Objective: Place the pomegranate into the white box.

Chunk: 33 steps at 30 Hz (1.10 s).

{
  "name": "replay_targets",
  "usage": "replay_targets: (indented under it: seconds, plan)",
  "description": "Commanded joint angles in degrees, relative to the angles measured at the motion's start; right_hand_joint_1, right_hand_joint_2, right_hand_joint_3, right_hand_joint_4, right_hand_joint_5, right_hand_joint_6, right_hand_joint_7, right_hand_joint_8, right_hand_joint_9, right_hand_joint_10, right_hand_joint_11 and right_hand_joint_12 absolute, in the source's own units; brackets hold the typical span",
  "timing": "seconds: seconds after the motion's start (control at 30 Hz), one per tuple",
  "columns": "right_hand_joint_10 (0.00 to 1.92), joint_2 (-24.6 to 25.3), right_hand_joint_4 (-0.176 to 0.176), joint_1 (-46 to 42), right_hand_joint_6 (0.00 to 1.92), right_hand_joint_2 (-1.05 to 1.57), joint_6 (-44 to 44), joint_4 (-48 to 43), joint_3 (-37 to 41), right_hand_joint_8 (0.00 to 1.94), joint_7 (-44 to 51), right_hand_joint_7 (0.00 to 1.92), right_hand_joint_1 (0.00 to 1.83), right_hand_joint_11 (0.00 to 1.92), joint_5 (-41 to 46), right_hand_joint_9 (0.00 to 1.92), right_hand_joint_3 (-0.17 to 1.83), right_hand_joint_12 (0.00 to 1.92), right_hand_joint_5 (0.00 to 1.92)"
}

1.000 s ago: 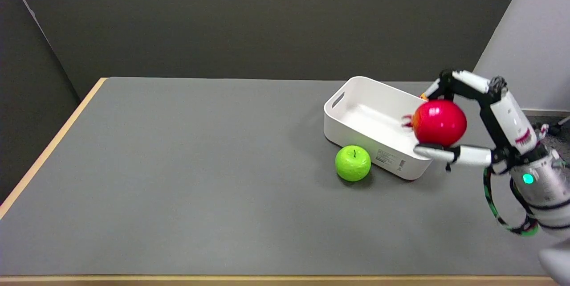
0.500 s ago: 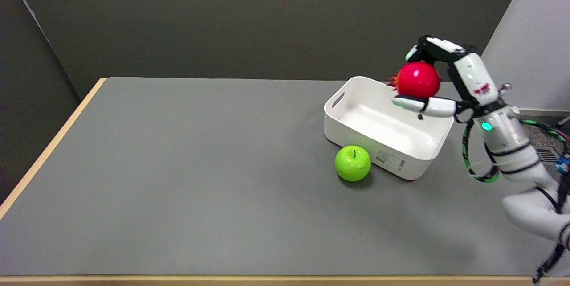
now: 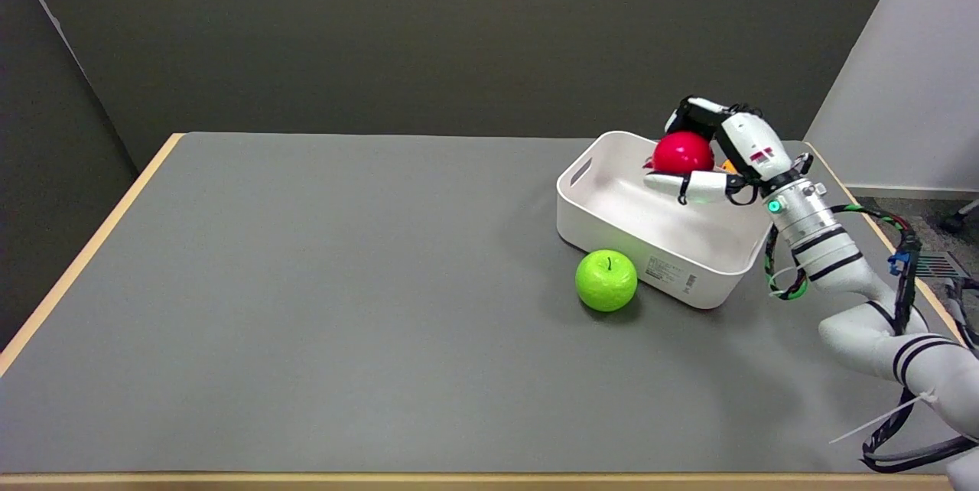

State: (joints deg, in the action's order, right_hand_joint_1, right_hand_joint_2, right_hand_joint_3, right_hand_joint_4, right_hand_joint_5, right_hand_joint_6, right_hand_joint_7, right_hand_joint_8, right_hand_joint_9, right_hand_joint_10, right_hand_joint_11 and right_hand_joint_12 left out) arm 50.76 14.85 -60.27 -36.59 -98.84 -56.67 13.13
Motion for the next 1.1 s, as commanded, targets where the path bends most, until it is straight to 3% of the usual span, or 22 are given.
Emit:
replay_targets:
  seconds: [0.03,0.07,0.1,0.17,0.27,0.33,0.4,0.53,0.6,0.73,0.87,0.93,1.03,1.1]
  plan:
    - [1.81,1.08,-0.176,-4.67,1.49,1.18,-2.21,2.56,2.72,1.51,-5.52,0.70,1.18,0.52,4.50,0.84,0.22,1.77,0.65]
    - [1.66,0.94,-0.088,-5.74,1.27,1.01,-3.57,2.09,2.86,1.27,-6.82,0.68,1.02,0.51,5.86,0.79,0.49,1.75,0.57]
    - [1.45,0.82,0.046,-6.31,0.94,0.75,-4.63,1.85,2.96,0.91,-7.87,0.65,0.77,0.48,6.28,0.70,0.92,1.71,0.44]
    - [1.34,0.28,0.047,-7.60,0.86,0.75,-7.30,1.47,3.15,0.81,-9.46,0.60,0.73,0.46,6.46,0.65,0.89,1.69,0.40]
    - [0.98,-0.37,0.065,-9.19,0.53,0.72,-9.46,-0.19,3.26,0.48,-9.46,0.39,0.56,0.28,6.84,0.36,0.87,1.49,0.27]
    - [0.88,-0.48,0.073,-11.13,0.44,0.69,-9.59,-4.13,3.42,0.42,-9.46,0.32,0.52,0.22,9.47,0.27,0.89,1.42,0.21]
    - [0.73,-0.45,0.080,-12.51,0.42,0.64,-10.23,-8.30,3.82,0.35,-9.12,0.19,0.43,0.15,11.94,0.15,0.97,1.31,0.15]
    - [0.64,-0.05,0.090,-14.66,0.39,0.62,-9.89,-16.48,3.88,0.24,-8.91,0.09,0.40,0.00,16.50,0.03,0.90,1.22,0.14]
    - [0.48,0.01,0.100,-14.82,0.43,0.58,-10.23,-18.69,3.88,0.19,-7.02,0.06,0.35,0.00,17.61,0.00,0.91,1.03,0.13]
    - [0.36,0.01,0.095,-14.99,0.44,0.55,-10.51,-21.90,4.18,0.15,-1.75,0.05,0.31,0.00,20.44,0.00,0.92,0.90,0.12]
    - [0.32,0.09,0.095,-15.67,0.44,0.56,-15.00,-22.61,5.71,0.18,2.76,0.06,0.30,0.00,27.97,0.00,0.92,0.80,0.13]
    - [0.30,-0.16,0.093,-17.15,0.49,0.54,-16.77,-22.22,7.41,0.25,3.27,0.04,0.45,0.00,32.85,0.00,0.96,0.76,0.12]
    - [0.51,-0.75,0.090,-22.71,0.40,0.65,-16.98,-22.88,11.11,0.25,3.38,0.15,0.33,0.00,38.39,0.00,0.80,0.87,0.21]
    - [0.57,-0.88,0.092,-27.79,0.41,0.65,-16.34,-23.29,12.80,0.25,3.56,0.18,0.33,0.00,41.63,0.00,0.81,0.90,0.21]
